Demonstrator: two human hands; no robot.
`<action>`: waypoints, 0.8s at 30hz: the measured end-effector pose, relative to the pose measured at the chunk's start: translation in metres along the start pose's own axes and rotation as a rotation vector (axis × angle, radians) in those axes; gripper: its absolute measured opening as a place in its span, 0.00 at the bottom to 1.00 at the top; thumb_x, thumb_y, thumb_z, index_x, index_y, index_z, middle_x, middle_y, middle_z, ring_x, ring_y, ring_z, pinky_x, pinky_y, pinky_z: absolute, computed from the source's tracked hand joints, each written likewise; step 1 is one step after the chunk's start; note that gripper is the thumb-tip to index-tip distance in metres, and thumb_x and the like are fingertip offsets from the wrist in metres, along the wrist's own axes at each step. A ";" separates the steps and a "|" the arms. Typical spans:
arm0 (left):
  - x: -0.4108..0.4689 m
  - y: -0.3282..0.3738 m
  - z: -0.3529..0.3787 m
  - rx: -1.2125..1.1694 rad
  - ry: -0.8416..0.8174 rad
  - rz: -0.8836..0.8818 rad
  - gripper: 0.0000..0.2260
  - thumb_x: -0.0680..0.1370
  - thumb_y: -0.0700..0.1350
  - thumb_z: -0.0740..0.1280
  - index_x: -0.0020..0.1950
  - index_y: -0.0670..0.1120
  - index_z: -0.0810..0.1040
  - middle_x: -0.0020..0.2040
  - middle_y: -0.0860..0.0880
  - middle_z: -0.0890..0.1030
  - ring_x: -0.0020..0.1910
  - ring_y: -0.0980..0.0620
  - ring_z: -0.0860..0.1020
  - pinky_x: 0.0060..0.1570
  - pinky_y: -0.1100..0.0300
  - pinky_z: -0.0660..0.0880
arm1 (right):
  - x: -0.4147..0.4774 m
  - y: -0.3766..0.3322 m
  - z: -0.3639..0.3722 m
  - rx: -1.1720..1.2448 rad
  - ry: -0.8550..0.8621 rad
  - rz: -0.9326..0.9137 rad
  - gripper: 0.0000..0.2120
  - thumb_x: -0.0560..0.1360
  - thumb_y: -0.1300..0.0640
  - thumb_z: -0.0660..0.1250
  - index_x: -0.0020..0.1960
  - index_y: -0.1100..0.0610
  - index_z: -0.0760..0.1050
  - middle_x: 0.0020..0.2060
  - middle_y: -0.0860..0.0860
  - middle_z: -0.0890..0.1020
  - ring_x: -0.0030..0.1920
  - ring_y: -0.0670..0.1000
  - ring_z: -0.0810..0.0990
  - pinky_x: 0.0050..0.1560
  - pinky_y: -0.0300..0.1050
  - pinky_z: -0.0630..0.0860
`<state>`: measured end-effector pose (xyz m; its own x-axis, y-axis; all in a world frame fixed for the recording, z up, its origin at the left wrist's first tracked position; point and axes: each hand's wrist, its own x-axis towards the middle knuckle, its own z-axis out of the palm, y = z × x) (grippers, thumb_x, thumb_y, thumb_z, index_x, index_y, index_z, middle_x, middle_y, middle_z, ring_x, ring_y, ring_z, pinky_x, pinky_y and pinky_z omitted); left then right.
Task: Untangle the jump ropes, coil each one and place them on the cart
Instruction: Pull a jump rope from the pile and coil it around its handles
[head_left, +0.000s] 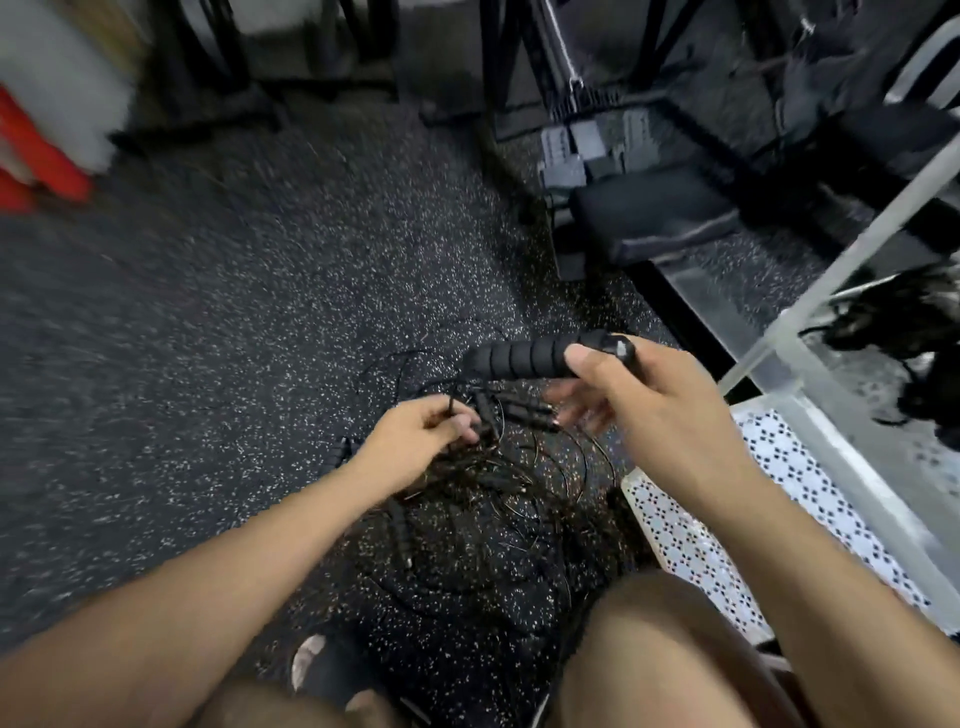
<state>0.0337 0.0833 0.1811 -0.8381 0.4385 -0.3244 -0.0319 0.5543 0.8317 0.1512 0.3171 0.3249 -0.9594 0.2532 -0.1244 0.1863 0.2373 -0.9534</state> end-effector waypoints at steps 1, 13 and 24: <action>-0.017 0.008 -0.007 0.004 0.019 -0.009 0.05 0.86 0.49 0.69 0.55 0.54 0.85 0.50 0.60 0.89 0.51 0.45 0.85 0.55 0.51 0.76 | -0.013 -0.012 -0.003 0.036 0.011 -0.006 0.10 0.86 0.52 0.67 0.56 0.55 0.85 0.45 0.50 0.90 0.43 0.54 0.89 0.45 0.56 0.83; -0.206 0.080 -0.048 0.062 0.290 0.045 0.09 0.86 0.53 0.68 0.51 0.53 0.85 0.42 0.61 0.85 0.33 0.65 0.75 0.36 0.65 0.67 | -0.164 -0.118 -0.022 0.660 0.031 -0.119 0.18 0.86 0.50 0.61 0.65 0.60 0.83 0.53 0.62 0.89 0.45 0.55 0.85 0.42 0.47 0.79; -0.306 0.123 -0.024 0.005 0.412 0.194 0.09 0.86 0.53 0.67 0.56 0.62 0.87 0.41 0.58 0.85 0.35 0.63 0.77 0.37 0.63 0.72 | -0.227 -0.063 0.037 0.372 -0.253 0.078 0.12 0.75 0.69 0.72 0.57 0.64 0.77 0.48 0.63 0.89 0.49 0.64 0.87 0.52 0.57 0.78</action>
<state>0.2729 0.0001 0.3933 -0.9752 0.2170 0.0445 0.1490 0.4936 0.8568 0.3496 0.2102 0.4033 -0.9757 0.0085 -0.2190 0.2157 -0.1382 -0.9666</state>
